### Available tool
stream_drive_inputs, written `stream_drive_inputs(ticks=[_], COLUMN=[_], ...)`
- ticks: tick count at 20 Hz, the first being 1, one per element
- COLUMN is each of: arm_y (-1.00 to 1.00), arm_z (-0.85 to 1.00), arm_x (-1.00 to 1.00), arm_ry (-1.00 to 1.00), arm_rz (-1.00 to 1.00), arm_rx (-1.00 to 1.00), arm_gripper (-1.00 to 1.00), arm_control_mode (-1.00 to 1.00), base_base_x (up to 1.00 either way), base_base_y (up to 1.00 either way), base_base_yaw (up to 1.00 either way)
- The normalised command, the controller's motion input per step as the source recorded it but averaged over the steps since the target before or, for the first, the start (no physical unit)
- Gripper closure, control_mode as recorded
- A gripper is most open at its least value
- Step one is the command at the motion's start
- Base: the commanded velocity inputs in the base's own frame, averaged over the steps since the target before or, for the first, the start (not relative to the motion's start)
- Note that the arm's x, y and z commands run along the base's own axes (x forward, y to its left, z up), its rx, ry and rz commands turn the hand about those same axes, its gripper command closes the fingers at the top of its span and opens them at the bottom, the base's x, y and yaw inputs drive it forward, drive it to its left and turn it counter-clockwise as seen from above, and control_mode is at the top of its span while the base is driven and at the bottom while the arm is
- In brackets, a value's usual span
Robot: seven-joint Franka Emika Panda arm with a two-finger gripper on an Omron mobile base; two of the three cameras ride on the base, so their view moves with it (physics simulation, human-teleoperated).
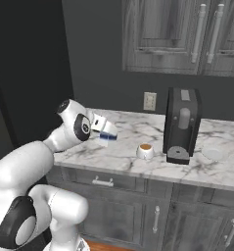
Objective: Take a sugar cube from the saucer and place it inside the coffee. Then, grab milk from the fridge and place it next to the coffee on the counter to sweeten the coffee.
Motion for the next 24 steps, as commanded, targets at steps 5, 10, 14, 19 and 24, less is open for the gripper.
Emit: stream_drive_inputs(ticks=[5,10,14,19,24], arm_y=[-0.06,-0.02,-0.01,-0.1,-0.23], arm_z=[-0.4,-0.22,-0.12,-0.15,-0.18], arm_x=[0.16,0.31,0.36,0.29,0.14], arm_ry=[-0.02,0.0,0.0,-0.03,-0.04], arm_rz=[0.0,0.0,0.0,0.0,0.0], arm_rx=[-0.01,0.0,0.0,0.0,0.0], arm_gripper=[1.0,1.0,1.0,1.0,1.0], arm_control_mode=[-1.0,-1.0,-1.0,-1.0,-1.0], base_base_x=[0.0,0.0,0.0,0.0,0.0], base_base_y=[0.0,0.0,0.0,0.0,0.0], base_base_yaw=[0.0,0.0,0.0,0.0,0.0])
